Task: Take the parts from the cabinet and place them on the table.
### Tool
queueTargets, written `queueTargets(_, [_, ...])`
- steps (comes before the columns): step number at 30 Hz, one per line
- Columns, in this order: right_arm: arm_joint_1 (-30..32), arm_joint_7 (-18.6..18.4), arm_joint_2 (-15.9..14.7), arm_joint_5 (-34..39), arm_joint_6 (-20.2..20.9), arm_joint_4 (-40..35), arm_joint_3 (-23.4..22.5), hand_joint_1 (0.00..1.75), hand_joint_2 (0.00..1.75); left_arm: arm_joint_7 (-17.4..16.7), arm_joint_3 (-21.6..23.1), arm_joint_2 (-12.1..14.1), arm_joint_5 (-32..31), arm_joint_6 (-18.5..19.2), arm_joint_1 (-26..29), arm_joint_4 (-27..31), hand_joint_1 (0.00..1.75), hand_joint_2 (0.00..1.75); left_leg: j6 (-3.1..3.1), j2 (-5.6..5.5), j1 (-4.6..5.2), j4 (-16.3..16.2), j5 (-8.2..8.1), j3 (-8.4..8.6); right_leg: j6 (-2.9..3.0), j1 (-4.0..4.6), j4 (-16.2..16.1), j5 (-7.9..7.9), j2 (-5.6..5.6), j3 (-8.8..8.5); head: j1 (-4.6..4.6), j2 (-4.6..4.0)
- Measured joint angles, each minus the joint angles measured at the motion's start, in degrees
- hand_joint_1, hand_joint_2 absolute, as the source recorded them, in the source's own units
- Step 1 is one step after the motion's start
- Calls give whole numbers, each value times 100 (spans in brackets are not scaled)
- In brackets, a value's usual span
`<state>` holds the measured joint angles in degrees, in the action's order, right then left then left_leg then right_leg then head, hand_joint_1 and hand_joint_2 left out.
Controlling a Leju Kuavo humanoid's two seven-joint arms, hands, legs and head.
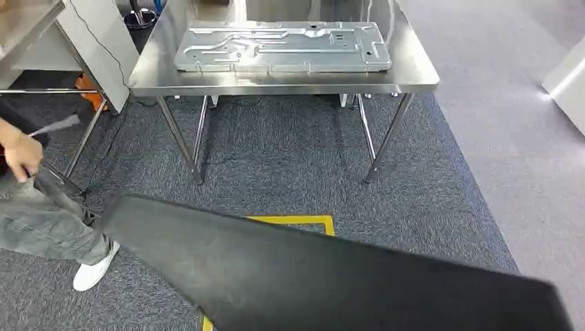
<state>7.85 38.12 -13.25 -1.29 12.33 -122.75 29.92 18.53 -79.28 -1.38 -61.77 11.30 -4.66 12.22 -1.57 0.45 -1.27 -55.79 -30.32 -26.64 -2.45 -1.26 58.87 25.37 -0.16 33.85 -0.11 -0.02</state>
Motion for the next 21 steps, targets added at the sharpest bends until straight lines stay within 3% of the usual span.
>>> queueTargets(1, [-6, -2, 0, -2, 0, 2, 0, 175, 175, 4, 0, 0, 0, 0, -14, 0, 0, 0, 58, -3, 11, -7, -32, -4, 67, 59, -72, 251, -35, 31, 11, 0])
queueTargets(2, [5, -2, 0, -2, 0, 7, -2, 175, 175, 4, 2, 0, -2, 2, -18, 0, 0, 0, 101, 9, 16, 36, -61, -12, 155, 62, -76, 146, -26, 17, 4, 0])
queueTargets(3, [21, -4, 0, -4, -2, 7, -2, 175, 175, 4, 0, 0, 0, 2, -8, 0, 0, 0, 147, 18, 21, -2, -36, 92, 201, 46, -116, 100, -9, 2, 0, 0])
queueTargets(5, [20, -2, 2, -4, 0, 7, -2, 175, 175, 4, 2, -2, -2, 2, -20, 0, 0, 0, 203, 22, 9, -22, -78, 109, 285, 27, -140, 105, 17, -114, -4, 0])
queueTargets(6, [21, -2, 2, -7, 0, 4, -2, 175, 175, 4, 2, -2, 0, 2, -35, 0, 0, 0, 225, 3, -4, -215, -148, 74, 328, 32, -154, 133, 10, -179, 2, 0])
queueTargets(7, [14, 0, 2, -7, 0, 4, -2, 175, 175, 4, 2, -2, -7, 7, -47, 0, 0, 0, 228, 3, -5, -642, -272, -162, 372, 43, -154, 165, 7, -207, -7, 0])
queueTargets(9, [24, 0, 2, -11, -2, 4, -2, 175, 175, 4, 2, -2, -2, 2, -39, 0, 0, 0, 230, 2, 10, -1564, -641, -766, 399, 65, -162, 227, 16, -263, -4, 0])
queueTargets(10, [33, 0, 2, -11, -7, 4, -2, 175, 175, 4, 2, -2, -2, 2, -20, 0, 0, 0, 214, -1, 13, -1847, -775, -996, 408, 78, -166, 263, 25, -308, -2, 0])
queueTargets(11, [37, -2, 4, -13, -11, 4, -2, 175, 175, 4, 2, -2, -2, 0, 1, 0, 0, 0, 200, -1, 14, -1885, -767, -1117, 410, 87, -167, 310, 43, -368, -2, 0])
queueTargets(12, [39, -2, 2, -13, -11, 4, -2, 175, 175, 4, 2, -2, -2, 0, 15, 0, 0, 0, 162, -2, 18, -1684, -617, -1124, 408, 97, -168, 363, 53, -442, -4, 0])
queueTargets(13, [40, -2, 2, -17, -11, 4, -2, 175, 175, 4, 2, -2, -2, 0, 19, 0, 0, 0, 119, -6, 28, -1283, -338, -1033, 406, 111, -171, 417, 55, -522, -2, 0])
queueTargets(15, [42, -2, 4, -15, -11, 4, -2, 175, 175, 6, 2, 11, -4, 0, 30, 2, 0, 0, -47, -1, 112, -329, 423, -769, 389, 103, -222, 508, 51, -661, -2, 0])
queueTargets(17, [48, -2, 4, -22, -15, 6, -2, 175, 175, 9, 2, 28, -13, 0, 41, 2, 0, 0, -59, -105, 169, -281, 156, -739, 290, 117, -226, 592, 108, -716, -4, 0])
queueTargets(19, [65, -2, 4, -24, -20, 2, 0, 175, 175, 15, 2, 28, -11, -4, 48, 2, 0, 0, -127, -98, 145, -169, 289, -646, 216, 120, -135, 509, 106, -806, -2, 0])
queueTargets(20, [64, -2, 2, -24, -22, -2, 0, 175, 175, 20, 2, 28, -11, -4, 35, 2, 0, 0, -167, -105, 111, -150, 339, -491, 190, 146, -104, 552, 100, -809, -6, 0])
queueTargets(21, [63, -7, 2, -26, -22, -4, 0, 175, 175, 22, 2, 26, -13, 0, 36, 2, 0, 0, -177, -88, 106, -113, 335, -440, 172, 133, 81, 590, 74, -784, 0, 0])
